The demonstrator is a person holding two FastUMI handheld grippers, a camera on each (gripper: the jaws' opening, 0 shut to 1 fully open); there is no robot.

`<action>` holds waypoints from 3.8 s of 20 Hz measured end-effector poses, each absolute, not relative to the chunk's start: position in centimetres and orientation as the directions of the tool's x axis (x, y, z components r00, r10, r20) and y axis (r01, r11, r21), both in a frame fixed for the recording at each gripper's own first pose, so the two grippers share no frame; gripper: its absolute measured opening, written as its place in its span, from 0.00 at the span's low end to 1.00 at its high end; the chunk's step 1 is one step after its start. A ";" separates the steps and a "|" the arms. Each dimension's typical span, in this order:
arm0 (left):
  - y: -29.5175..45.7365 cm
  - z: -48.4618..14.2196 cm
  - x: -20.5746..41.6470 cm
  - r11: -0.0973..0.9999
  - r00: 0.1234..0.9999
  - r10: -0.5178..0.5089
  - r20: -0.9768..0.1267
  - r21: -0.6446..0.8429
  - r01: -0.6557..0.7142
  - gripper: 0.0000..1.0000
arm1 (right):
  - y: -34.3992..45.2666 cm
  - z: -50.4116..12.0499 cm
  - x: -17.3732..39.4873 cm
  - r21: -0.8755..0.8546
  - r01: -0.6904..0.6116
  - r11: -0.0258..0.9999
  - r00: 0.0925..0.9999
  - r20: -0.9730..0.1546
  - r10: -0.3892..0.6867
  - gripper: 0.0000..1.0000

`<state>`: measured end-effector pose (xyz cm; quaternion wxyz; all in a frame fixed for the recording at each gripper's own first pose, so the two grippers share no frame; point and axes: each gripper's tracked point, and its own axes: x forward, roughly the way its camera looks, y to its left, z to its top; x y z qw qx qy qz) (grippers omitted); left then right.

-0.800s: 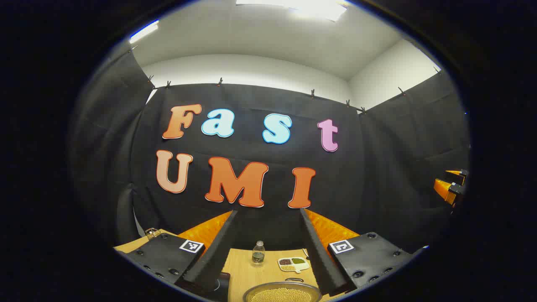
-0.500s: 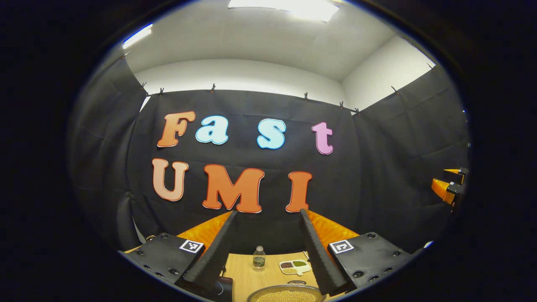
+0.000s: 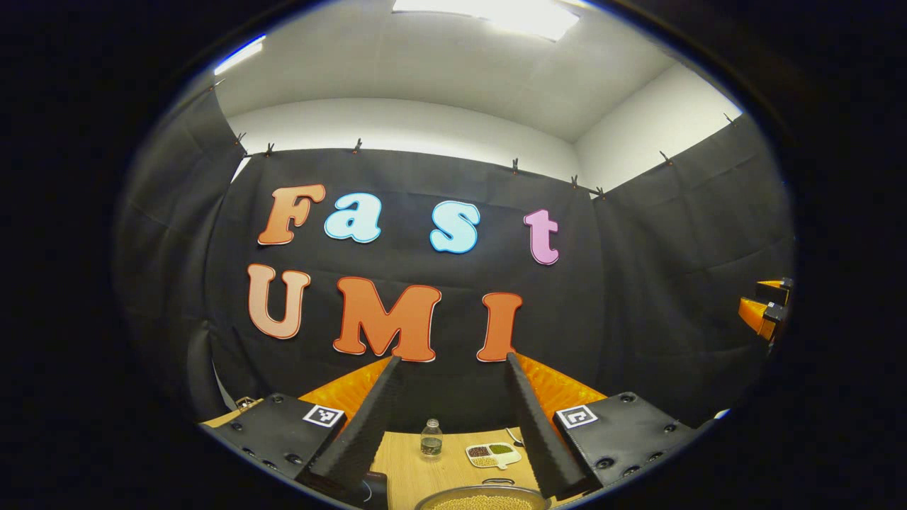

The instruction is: First push the handle of the pot to place it horizontally, then grasp the pot with both hands and set it on the induction cooktop.

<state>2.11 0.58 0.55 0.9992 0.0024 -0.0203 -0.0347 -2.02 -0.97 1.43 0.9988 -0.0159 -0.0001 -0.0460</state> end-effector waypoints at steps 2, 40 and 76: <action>0.4 0.5 2.3 0.997 0.996 -0.078 0.039 0.001 0.078 0.97 | -1.2 1.4 -2.1 -0.035 0.104 0.994 0.995 -0.004 -0.104 0.95; -2.0 -27.1 -5.1 0.978 0.594 -0.129 -0.794 -0.201 -0.056 0.08 | -2.7 -4.6 -1.4 -0.017 0.056 0.998 0.994 -0.089 -0.057 0.95; -1.5 -46.8 -21.3 0.931 -0.106 -0.137 -0.985 -0.092 -0.353 0.07 | -0.8 -8.8 -2.0 0.000 0.036 0.999 0.980 -0.194 -0.036 0.95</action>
